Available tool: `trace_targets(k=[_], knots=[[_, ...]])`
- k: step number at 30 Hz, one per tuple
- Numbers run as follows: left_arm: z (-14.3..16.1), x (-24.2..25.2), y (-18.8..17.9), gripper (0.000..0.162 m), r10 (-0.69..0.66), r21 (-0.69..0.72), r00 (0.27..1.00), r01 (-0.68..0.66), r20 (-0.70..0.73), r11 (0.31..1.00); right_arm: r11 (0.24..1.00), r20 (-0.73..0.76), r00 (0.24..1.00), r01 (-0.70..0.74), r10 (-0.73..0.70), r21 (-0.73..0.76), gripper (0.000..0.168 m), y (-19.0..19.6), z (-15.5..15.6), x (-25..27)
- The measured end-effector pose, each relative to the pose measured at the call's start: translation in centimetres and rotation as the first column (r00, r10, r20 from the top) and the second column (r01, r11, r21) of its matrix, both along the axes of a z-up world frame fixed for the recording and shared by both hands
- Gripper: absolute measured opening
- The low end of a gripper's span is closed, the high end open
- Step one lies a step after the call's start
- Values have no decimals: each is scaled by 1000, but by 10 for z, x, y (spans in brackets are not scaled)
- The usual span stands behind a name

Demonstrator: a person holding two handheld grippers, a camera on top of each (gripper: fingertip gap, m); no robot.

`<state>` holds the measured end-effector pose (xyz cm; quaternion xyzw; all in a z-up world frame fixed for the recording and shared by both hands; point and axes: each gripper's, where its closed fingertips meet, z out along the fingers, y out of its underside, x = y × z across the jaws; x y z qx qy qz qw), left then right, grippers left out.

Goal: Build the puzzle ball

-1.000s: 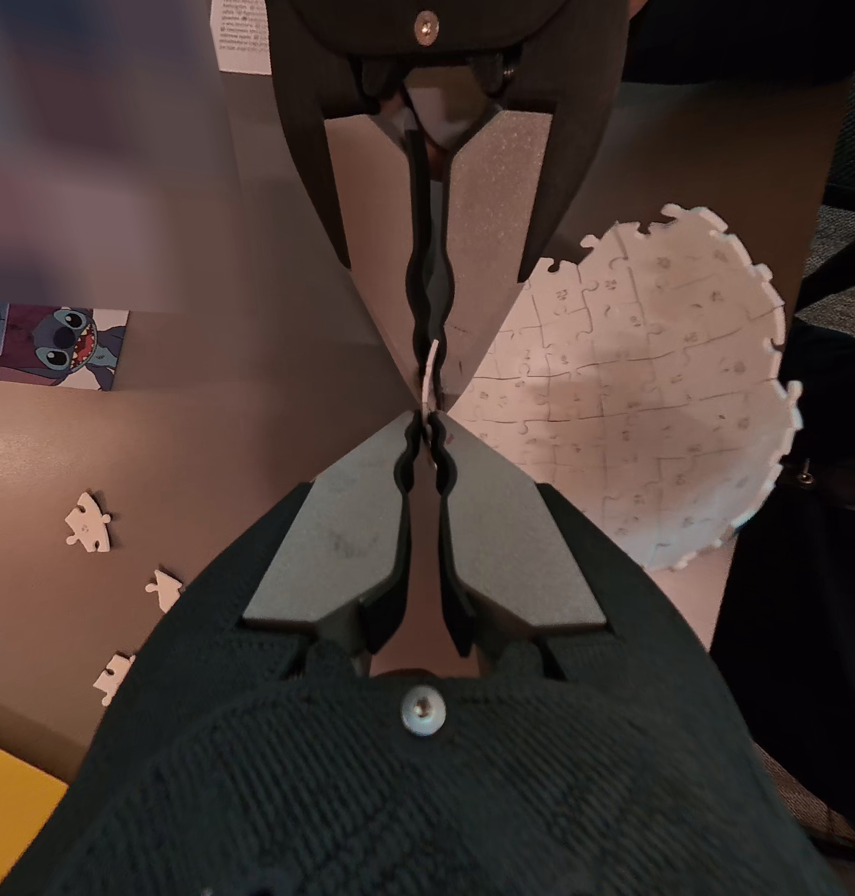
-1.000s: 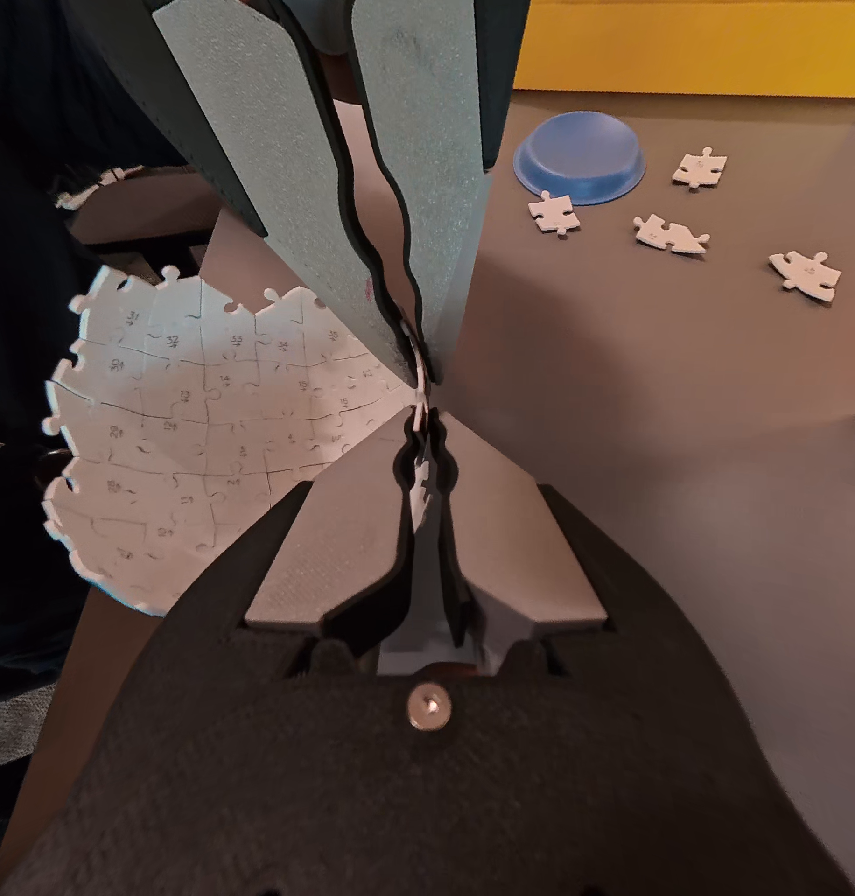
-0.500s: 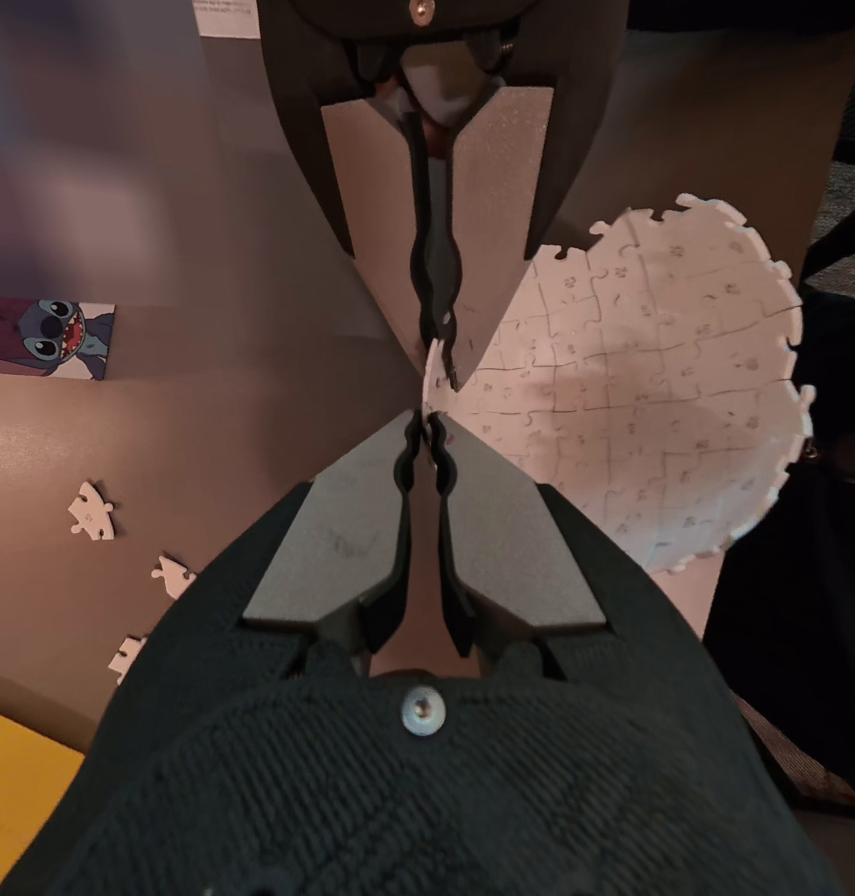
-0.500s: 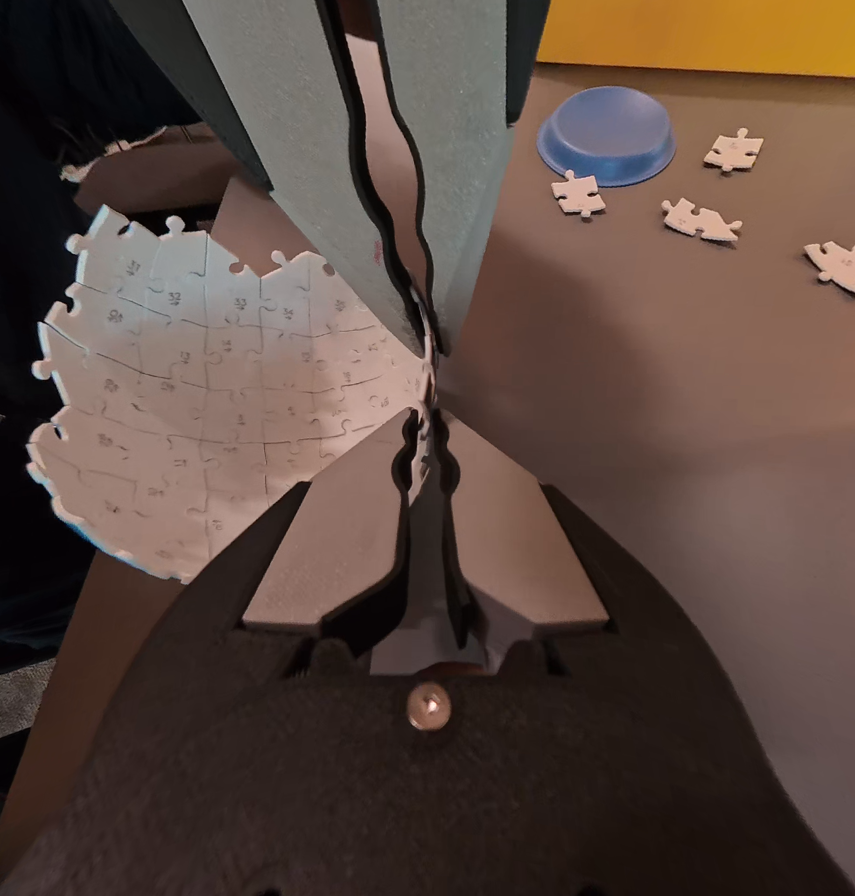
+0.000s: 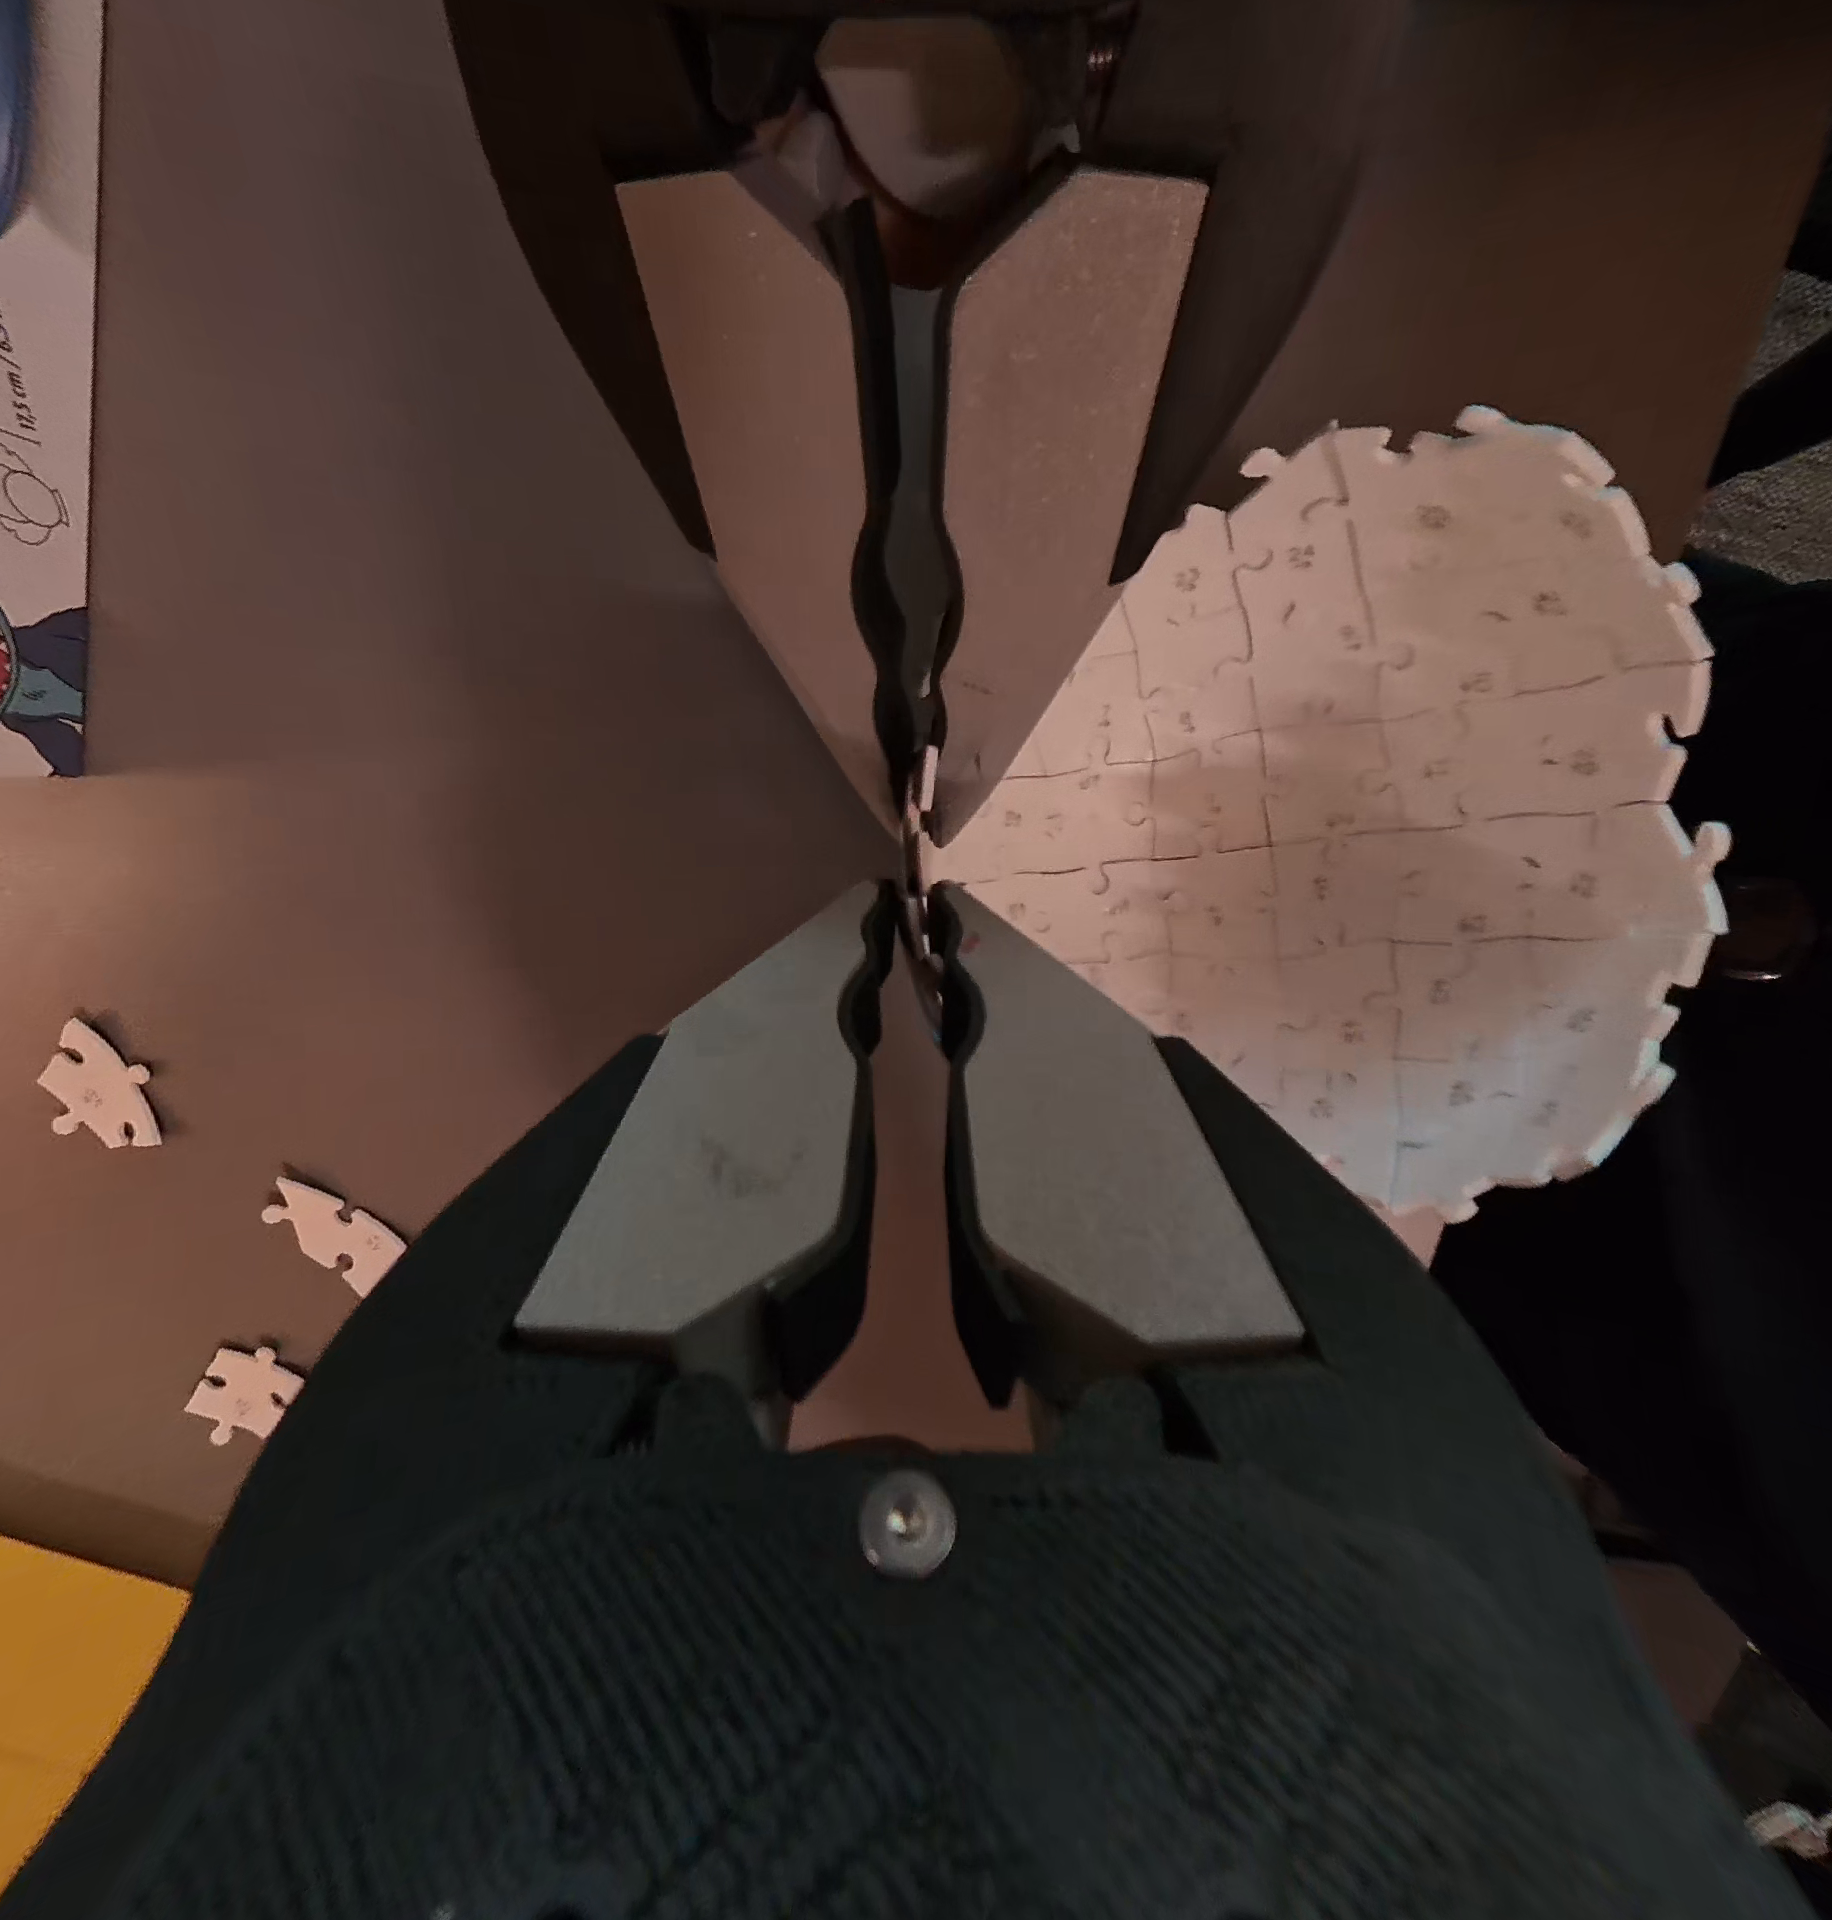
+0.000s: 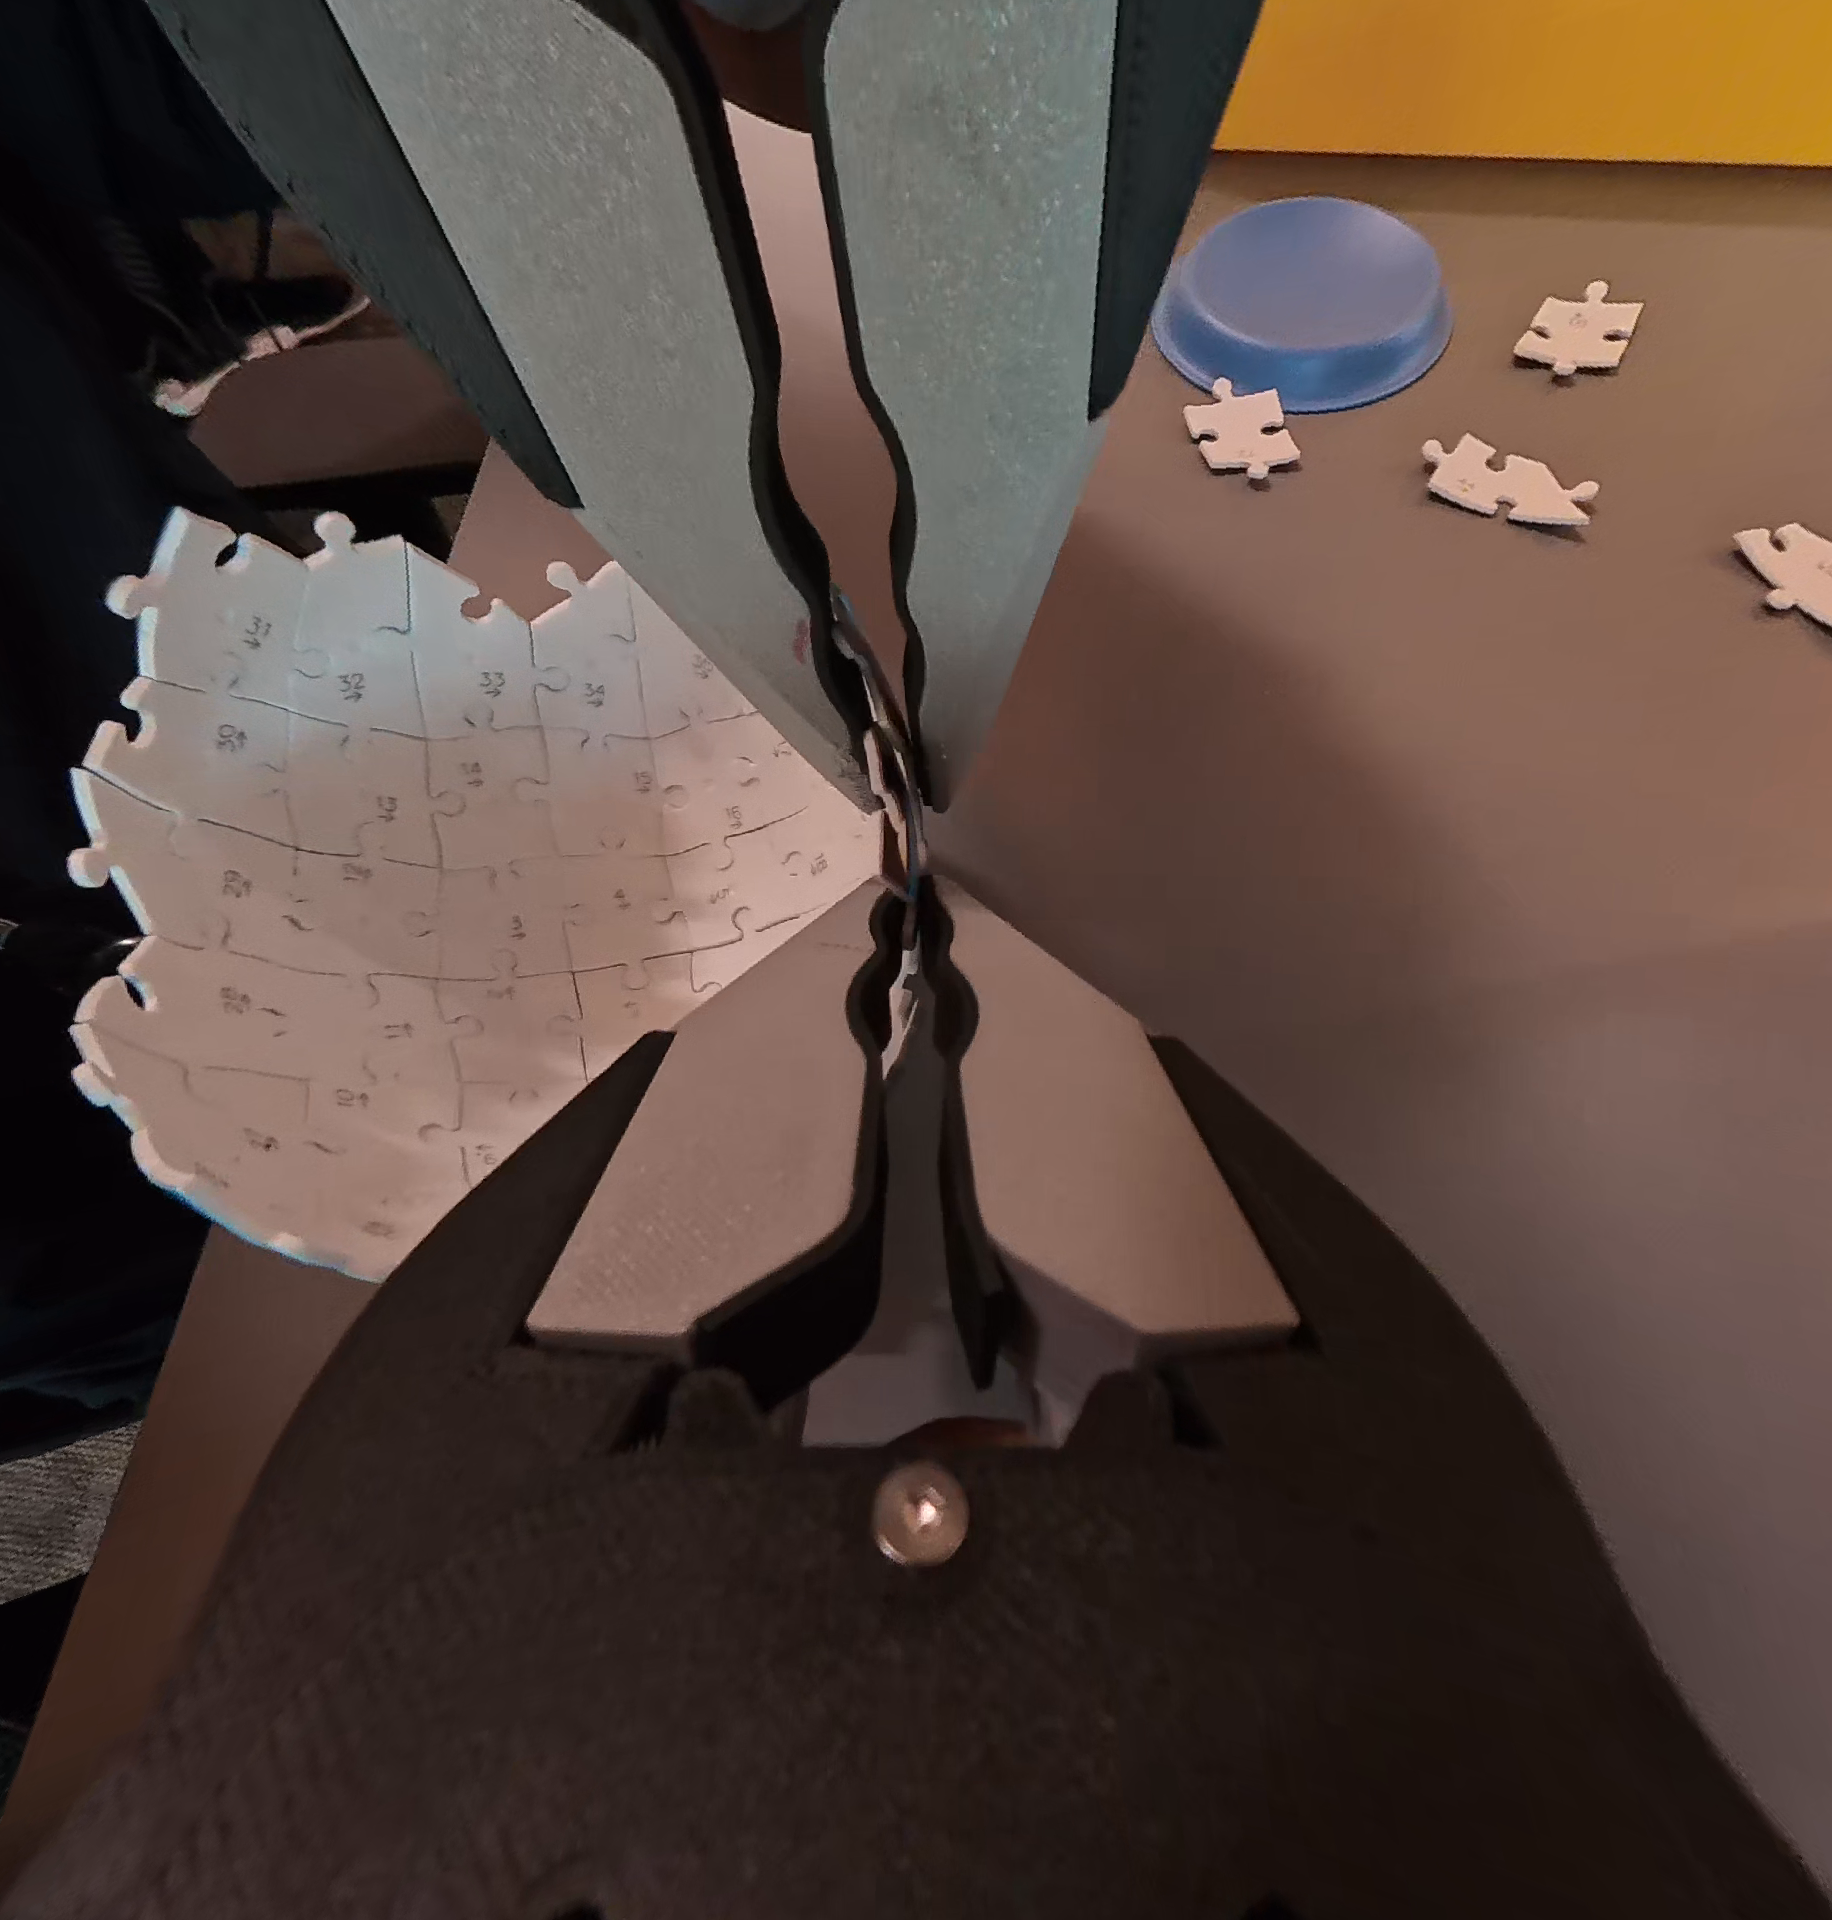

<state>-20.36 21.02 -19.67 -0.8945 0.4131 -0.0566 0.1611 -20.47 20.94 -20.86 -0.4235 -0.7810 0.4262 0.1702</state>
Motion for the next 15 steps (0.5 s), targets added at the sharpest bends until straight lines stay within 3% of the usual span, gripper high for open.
trace_targets(k=[9, 12, 15], knots=[[-1, -3, 0, 2, 22, -15, 1000, -22, 9, 1000, 999, 15, 1000, 11, -11, -35, 0, -2, -1, -2], [0, -2, -1, 2, 18, -17, 999, -18, 30, 1000, 998, 3, 1000, 23, -23, -56, 11, 0, 1, -4], [3, -2, -1, 2, 17, -9, 999, -16, 44, 1000, 997, -16, 1000, 6, -7, -79, 7, -2, 5, -3]])
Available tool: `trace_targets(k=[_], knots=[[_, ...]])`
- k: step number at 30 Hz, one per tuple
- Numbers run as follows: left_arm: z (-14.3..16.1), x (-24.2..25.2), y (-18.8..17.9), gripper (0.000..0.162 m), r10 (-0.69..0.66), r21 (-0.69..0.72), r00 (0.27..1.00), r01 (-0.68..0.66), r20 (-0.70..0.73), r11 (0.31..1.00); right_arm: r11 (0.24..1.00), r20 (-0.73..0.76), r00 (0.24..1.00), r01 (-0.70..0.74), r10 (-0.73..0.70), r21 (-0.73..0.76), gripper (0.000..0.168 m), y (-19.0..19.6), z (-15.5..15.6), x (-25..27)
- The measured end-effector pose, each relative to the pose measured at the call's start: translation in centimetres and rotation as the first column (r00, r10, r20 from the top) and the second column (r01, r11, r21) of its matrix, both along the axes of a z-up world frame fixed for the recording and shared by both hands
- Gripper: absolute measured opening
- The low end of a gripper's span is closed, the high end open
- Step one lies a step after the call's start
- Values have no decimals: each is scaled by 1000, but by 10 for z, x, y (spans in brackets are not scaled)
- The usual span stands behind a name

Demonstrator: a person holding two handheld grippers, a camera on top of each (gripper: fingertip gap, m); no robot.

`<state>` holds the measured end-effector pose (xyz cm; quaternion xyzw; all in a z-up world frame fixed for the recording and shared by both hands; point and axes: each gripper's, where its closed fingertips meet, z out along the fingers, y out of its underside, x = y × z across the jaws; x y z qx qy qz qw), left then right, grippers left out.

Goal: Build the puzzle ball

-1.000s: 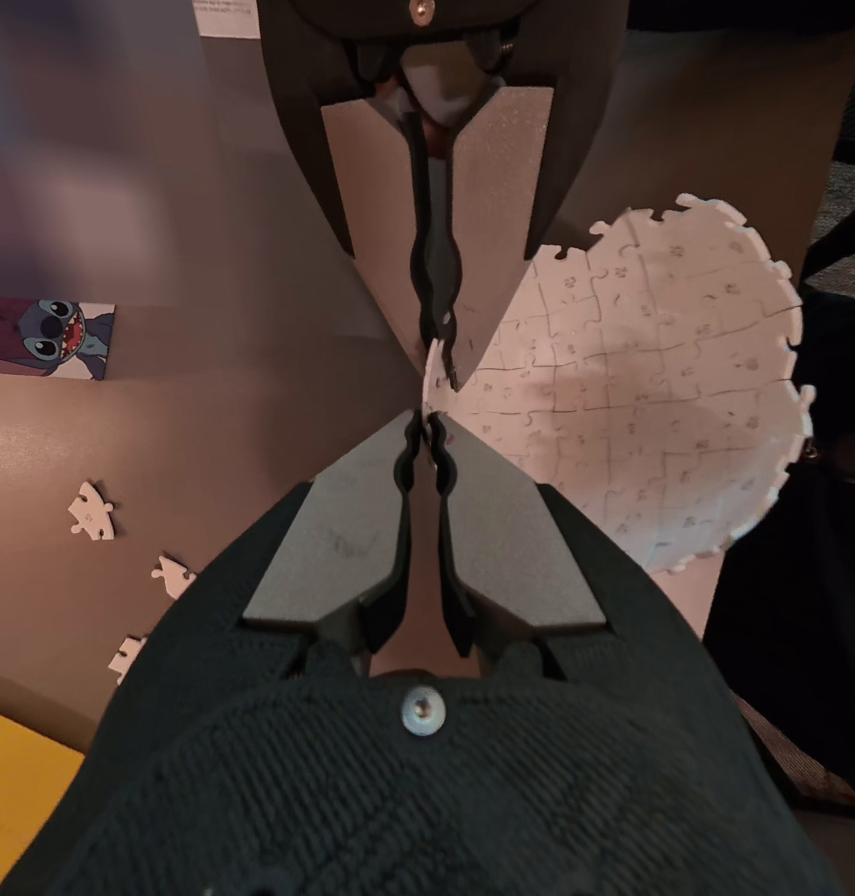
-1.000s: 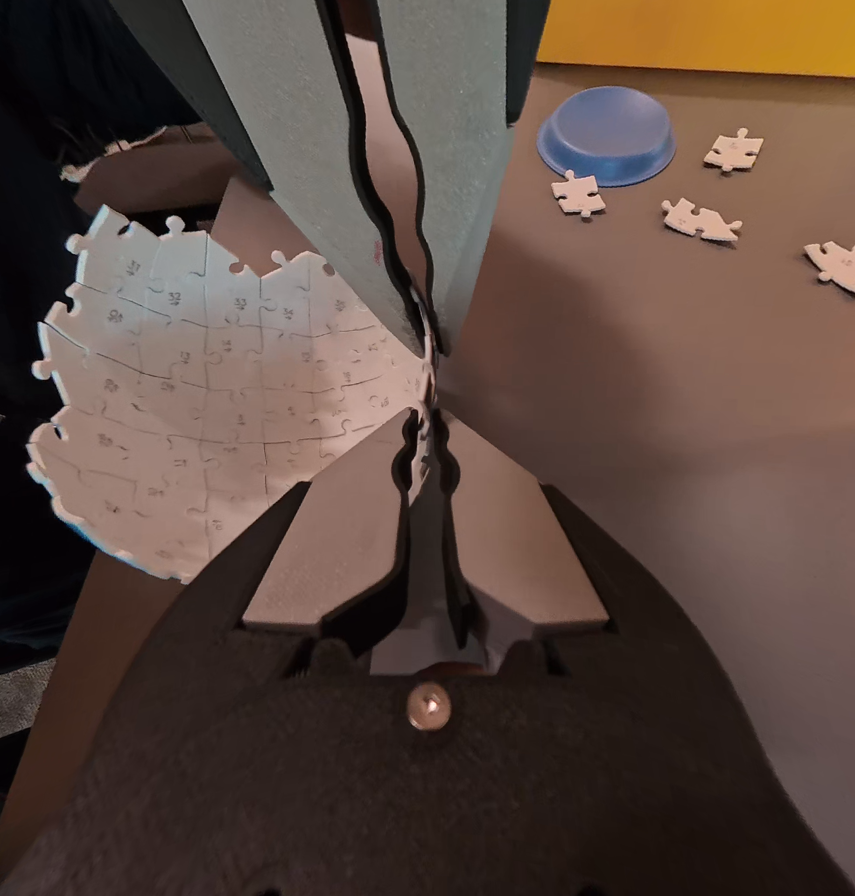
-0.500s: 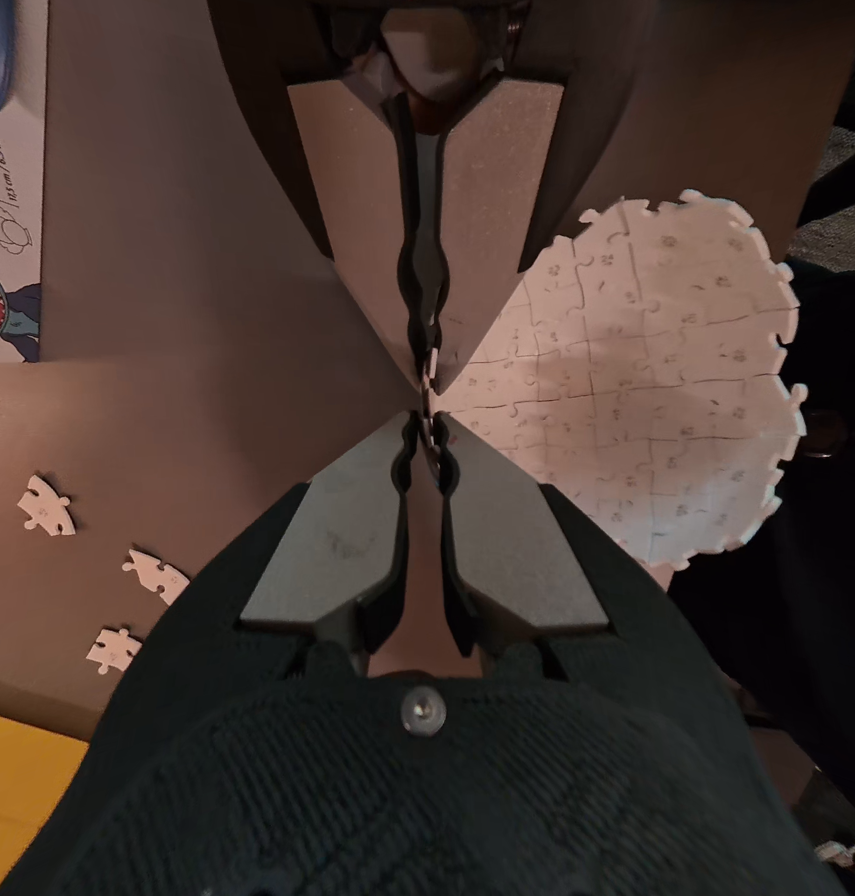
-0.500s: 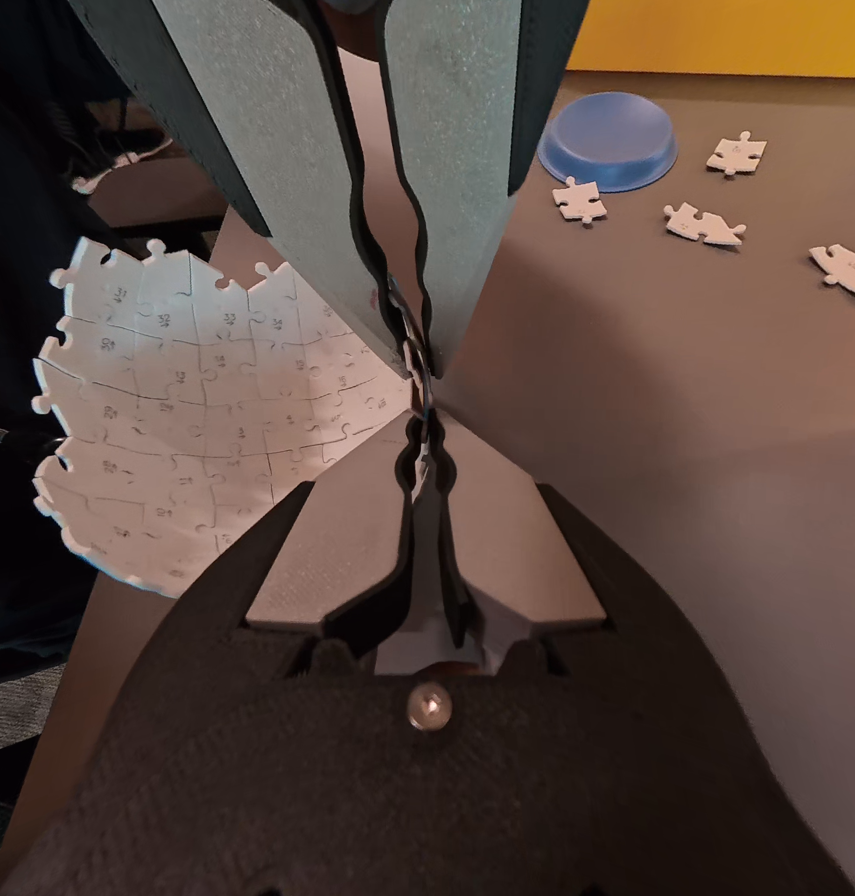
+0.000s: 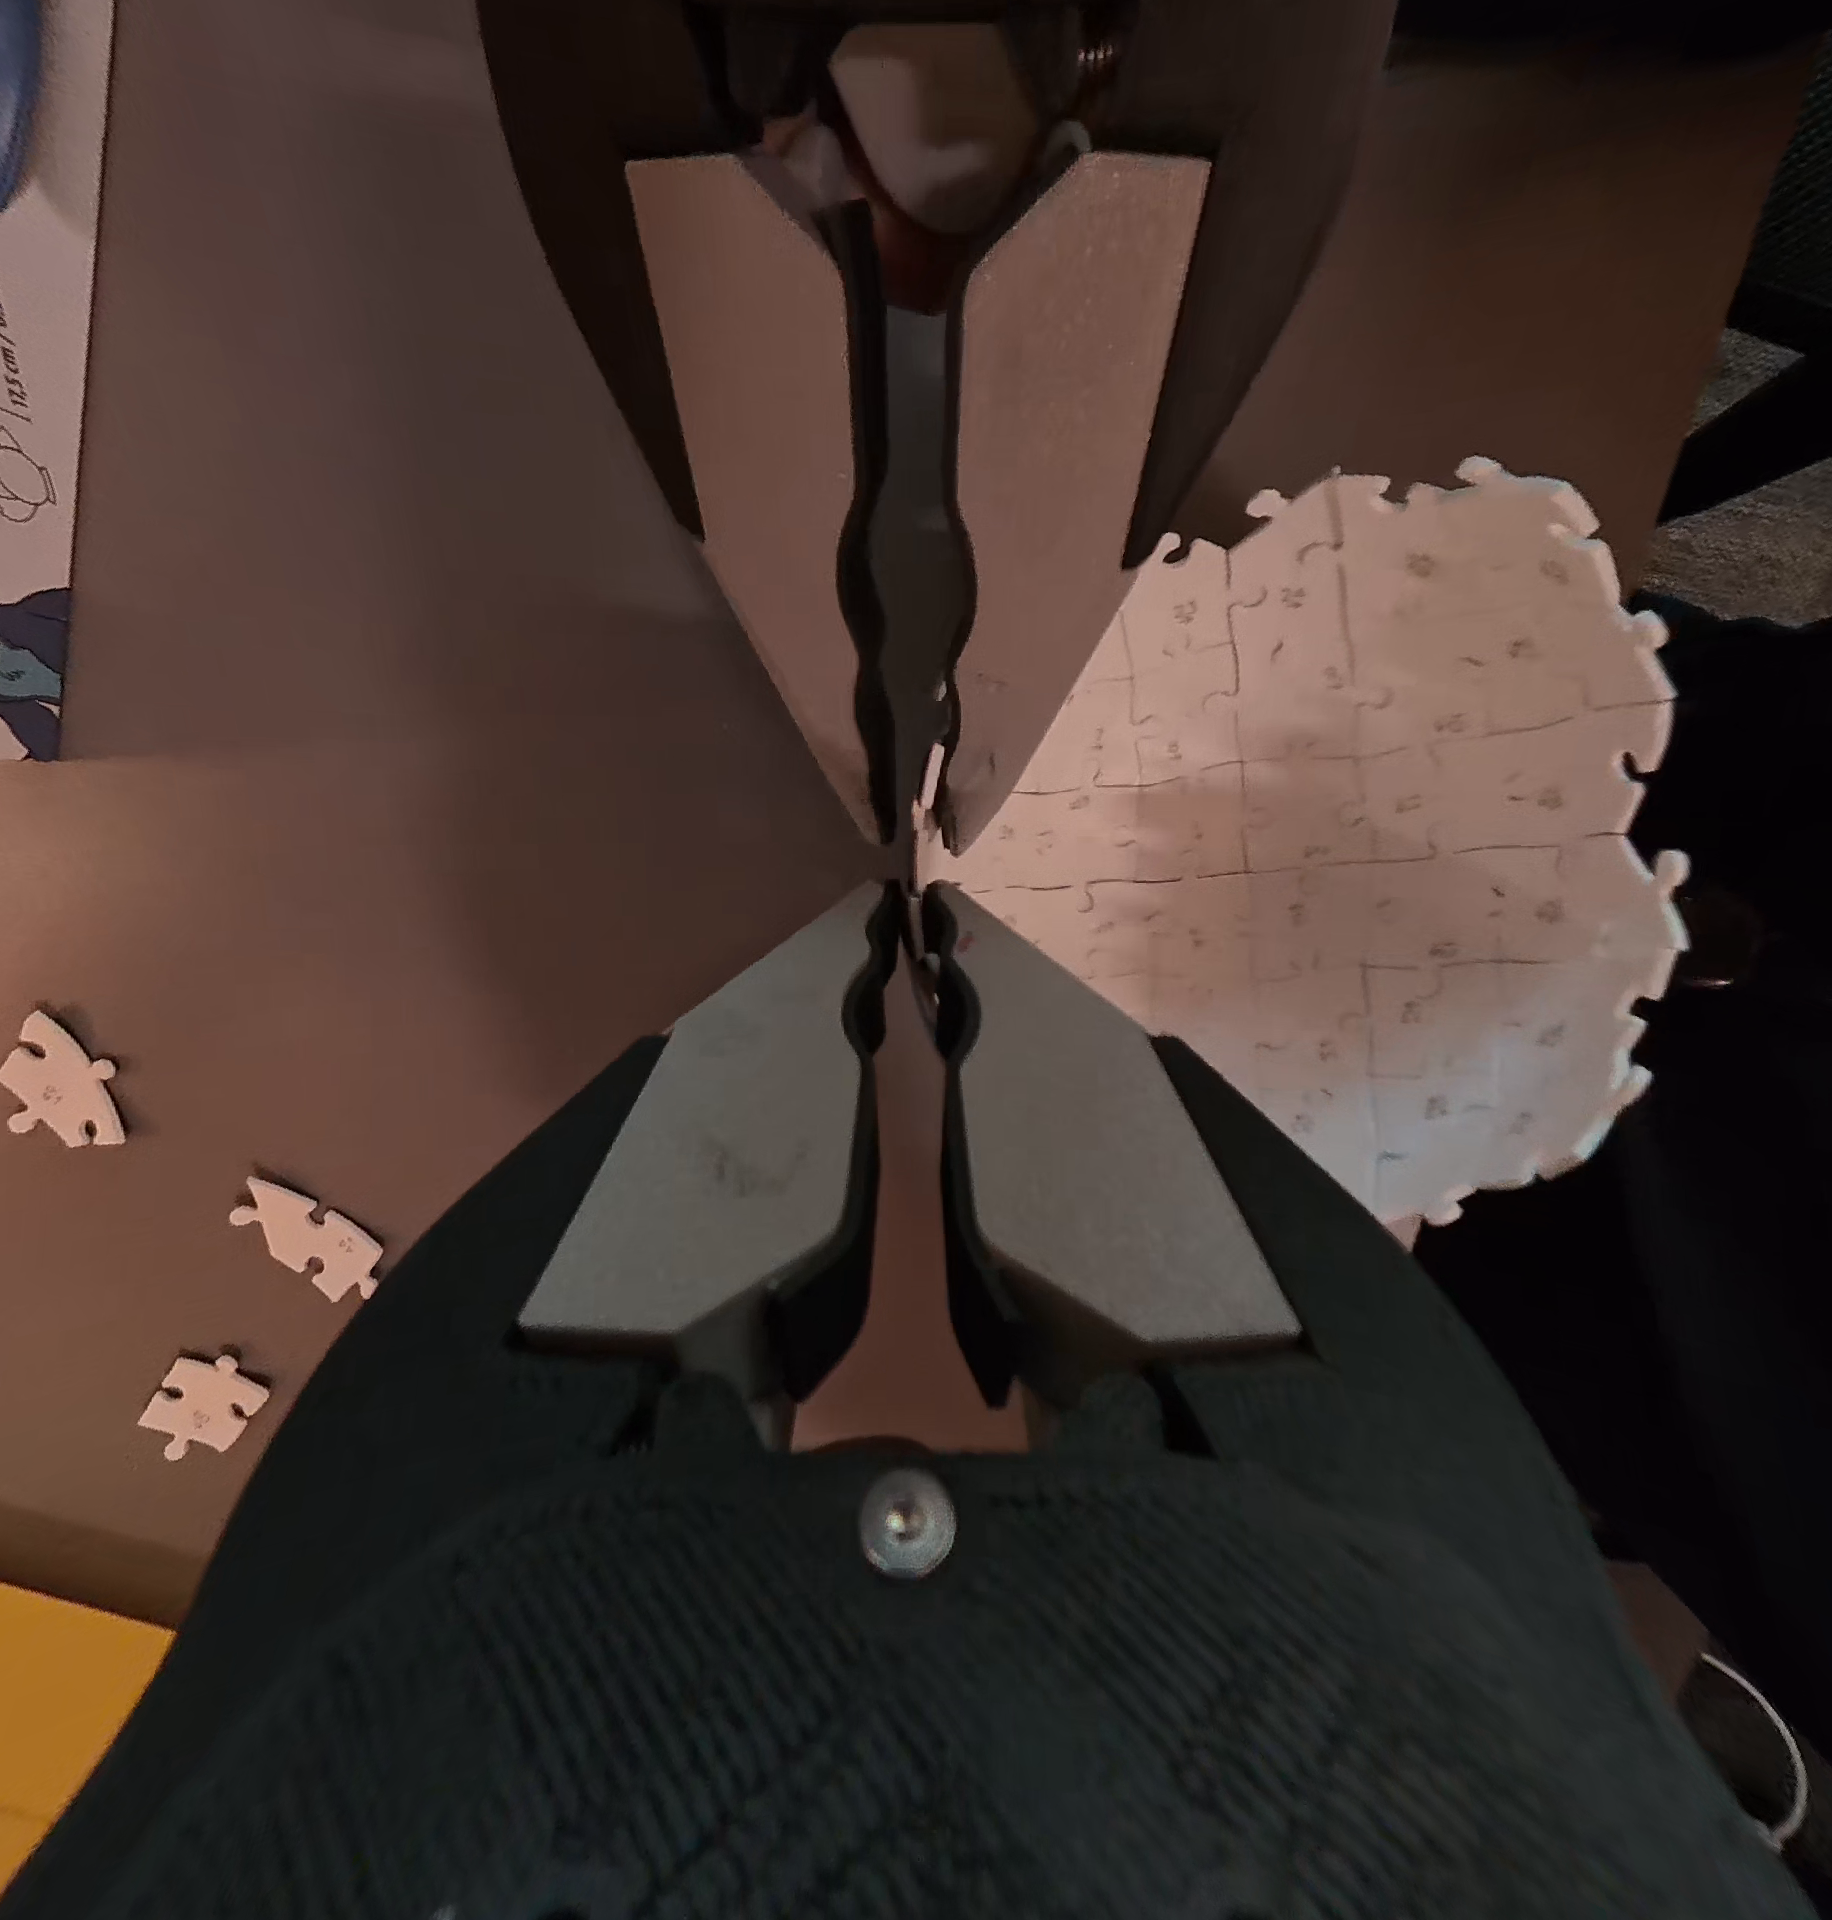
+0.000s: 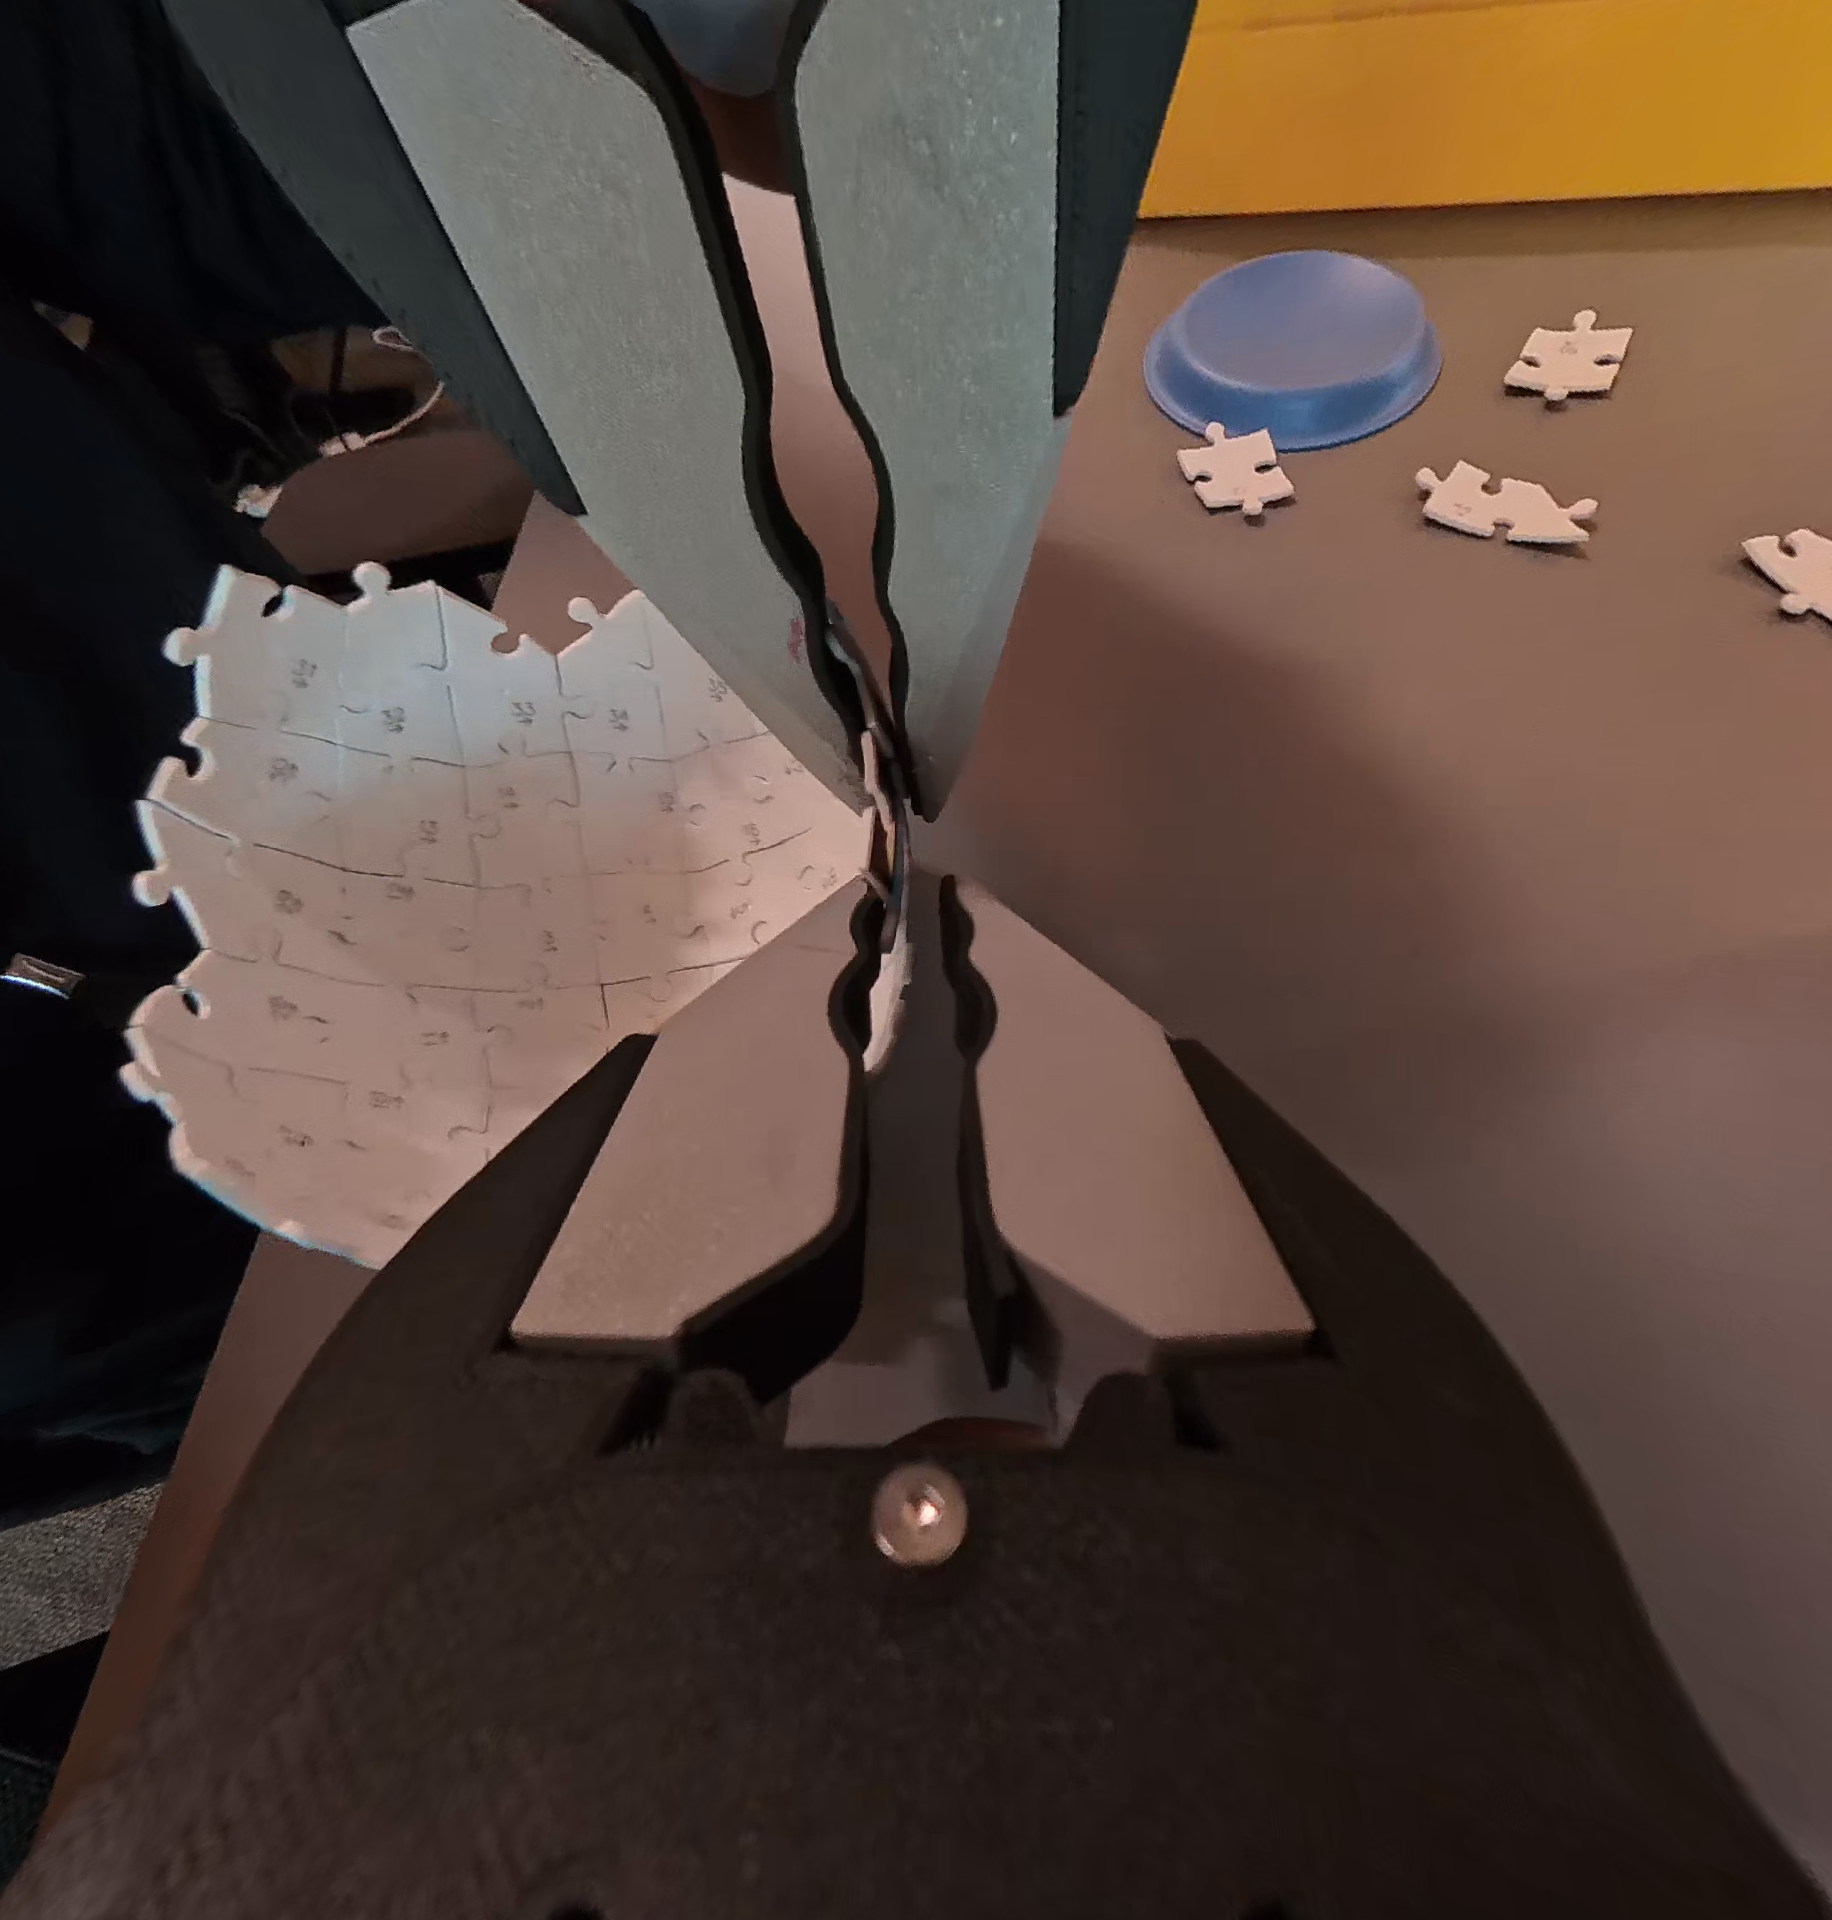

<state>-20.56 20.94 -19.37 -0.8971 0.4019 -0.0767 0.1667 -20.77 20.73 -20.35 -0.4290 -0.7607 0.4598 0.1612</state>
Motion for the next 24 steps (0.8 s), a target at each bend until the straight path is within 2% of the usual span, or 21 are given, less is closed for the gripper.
trace_targets(k=[2, 8, 12, 19, 22, 23, 24], knots=[[-1, -1, -1, 2, -5, -5, 1000, 5, 1, 1000, 1000, -7, 1000, -17, 17, 7, 2, -3, -1, 0], [-3, 1, -8, 7, 9, -65, 999, -6, 52, 998, 999, -18, 999, -31, 32, 30, 0, -7, -3, -3], [-5, -2, -6, 6, 6, -44, 1000, -6, -18, 999, 999, -7, 1000, -18, 18, 50, 0, -5, -5, -4], [-6, -7, -1, 2, 34, -26, 999, -34, -31, 999, 999, 8, 1000, 12, -13, 38, 0, -3, -6, -7], [-6, -6, -3, 2, 21, -40, 1000, -21, 1, 999, 999, 6, 1000, 9, -9, 33, 3, -4, -5, -6], [-5, -4, -4, 2, 17, -48, 1000, -16, 17, 999, 999, 0, 1000, 20, -20, 33, 13, -2, -4, -6], [-4, -3, -4, 2, 14, -53, 999, -12, 32, 999, 1000, -7, 1000, 20, -19, 24, 16, -1, -2, -6]])
